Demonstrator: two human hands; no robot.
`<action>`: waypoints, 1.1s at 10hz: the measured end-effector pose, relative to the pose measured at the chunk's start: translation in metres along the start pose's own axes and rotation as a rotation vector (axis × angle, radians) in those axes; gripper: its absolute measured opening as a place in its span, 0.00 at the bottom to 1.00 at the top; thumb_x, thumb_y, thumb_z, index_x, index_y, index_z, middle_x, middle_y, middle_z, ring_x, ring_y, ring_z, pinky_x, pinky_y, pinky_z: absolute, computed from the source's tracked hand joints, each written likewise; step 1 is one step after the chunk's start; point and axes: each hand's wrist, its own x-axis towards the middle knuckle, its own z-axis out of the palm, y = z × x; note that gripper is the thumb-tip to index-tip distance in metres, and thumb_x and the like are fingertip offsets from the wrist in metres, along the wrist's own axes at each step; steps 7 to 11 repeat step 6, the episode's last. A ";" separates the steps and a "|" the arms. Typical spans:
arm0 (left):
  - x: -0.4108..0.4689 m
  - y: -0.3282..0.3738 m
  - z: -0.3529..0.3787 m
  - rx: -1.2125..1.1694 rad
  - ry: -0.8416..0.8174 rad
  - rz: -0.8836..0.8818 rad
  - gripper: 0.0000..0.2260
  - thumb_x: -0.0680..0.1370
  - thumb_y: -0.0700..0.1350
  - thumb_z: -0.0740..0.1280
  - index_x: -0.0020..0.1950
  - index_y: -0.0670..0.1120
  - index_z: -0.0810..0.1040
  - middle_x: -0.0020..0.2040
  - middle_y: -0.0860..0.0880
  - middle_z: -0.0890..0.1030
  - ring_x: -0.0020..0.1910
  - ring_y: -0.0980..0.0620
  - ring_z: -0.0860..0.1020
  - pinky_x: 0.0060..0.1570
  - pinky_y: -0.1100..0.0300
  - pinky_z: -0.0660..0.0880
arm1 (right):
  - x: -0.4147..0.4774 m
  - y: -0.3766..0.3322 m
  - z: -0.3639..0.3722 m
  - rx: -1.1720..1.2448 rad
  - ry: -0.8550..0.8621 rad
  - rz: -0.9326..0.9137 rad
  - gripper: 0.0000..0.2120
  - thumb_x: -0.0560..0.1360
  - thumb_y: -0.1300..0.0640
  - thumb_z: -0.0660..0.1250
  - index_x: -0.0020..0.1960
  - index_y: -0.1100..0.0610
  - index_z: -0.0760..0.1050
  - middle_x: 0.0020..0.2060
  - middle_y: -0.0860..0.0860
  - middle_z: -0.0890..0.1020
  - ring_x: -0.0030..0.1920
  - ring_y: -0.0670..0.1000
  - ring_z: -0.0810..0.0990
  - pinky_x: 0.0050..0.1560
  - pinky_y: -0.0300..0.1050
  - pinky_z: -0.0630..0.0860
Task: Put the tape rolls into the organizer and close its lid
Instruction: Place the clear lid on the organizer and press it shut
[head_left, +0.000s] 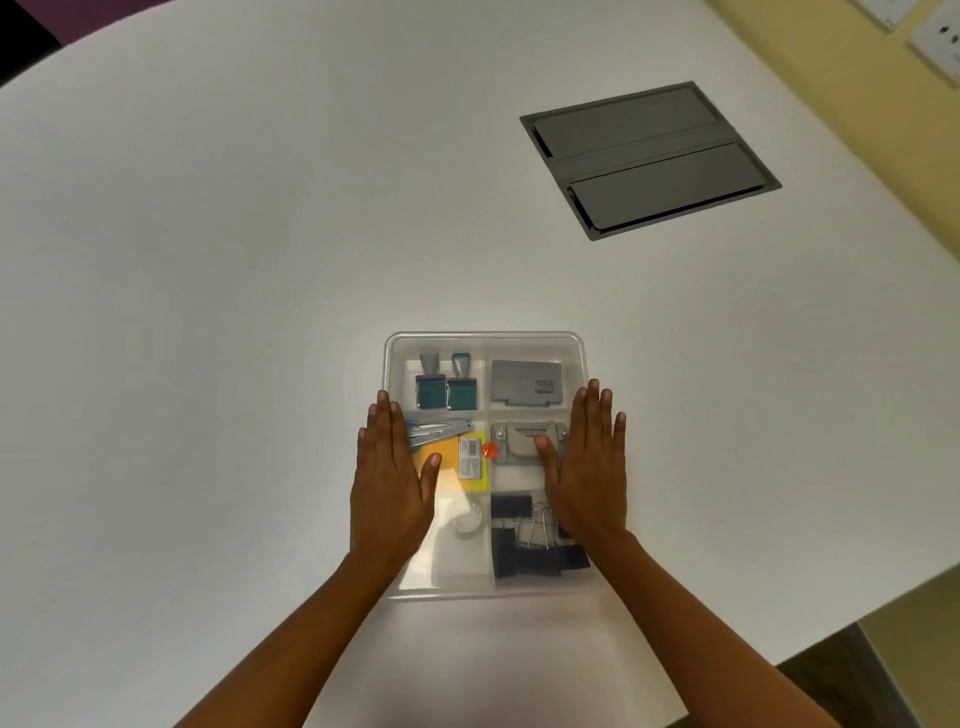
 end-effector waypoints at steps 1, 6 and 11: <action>0.000 0.000 0.000 -0.018 -0.003 -0.011 0.33 0.77 0.59 0.55 0.76 0.52 0.42 0.79 0.51 0.48 0.76 0.53 0.46 0.72 0.55 0.47 | 0.000 0.003 0.004 0.007 0.008 0.004 0.36 0.78 0.40 0.51 0.77 0.58 0.44 0.78 0.55 0.51 0.77 0.56 0.46 0.77 0.57 0.47; -0.002 0.018 -0.036 0.106 0.093 0.073 0.34 0.76 0.62 0.41 0.77 0.44 0.48 0.79 0.46 0.49 0.78 0.47 0.46 0.76 0.50 0.42 | -0.004 -0.015 -0.026 0.045 0.010 0.006 0.31 0.82 0.48 0.52 0.77 0.59 0.43 0.78 0.55 0.49 0.78 0.54 0.45 0.78 0.51 0.47; -0.002 0.018 -0.036 0.106 0.093 0.073 0.34 0.76 0.62 0.41 0.77 0.44 0.48 0.79 0.46 0.49 0.78 0.47 0.46 0.76 0.50 0.42 | -0.004 -0.015 -0.026 0.045 0.010 0.006 0.31 0.82 0.48 0.52 0.77 0.59 0.43 0.78 0.55 0.49 0.78 0.54 0.45 0.78 0.51 0.47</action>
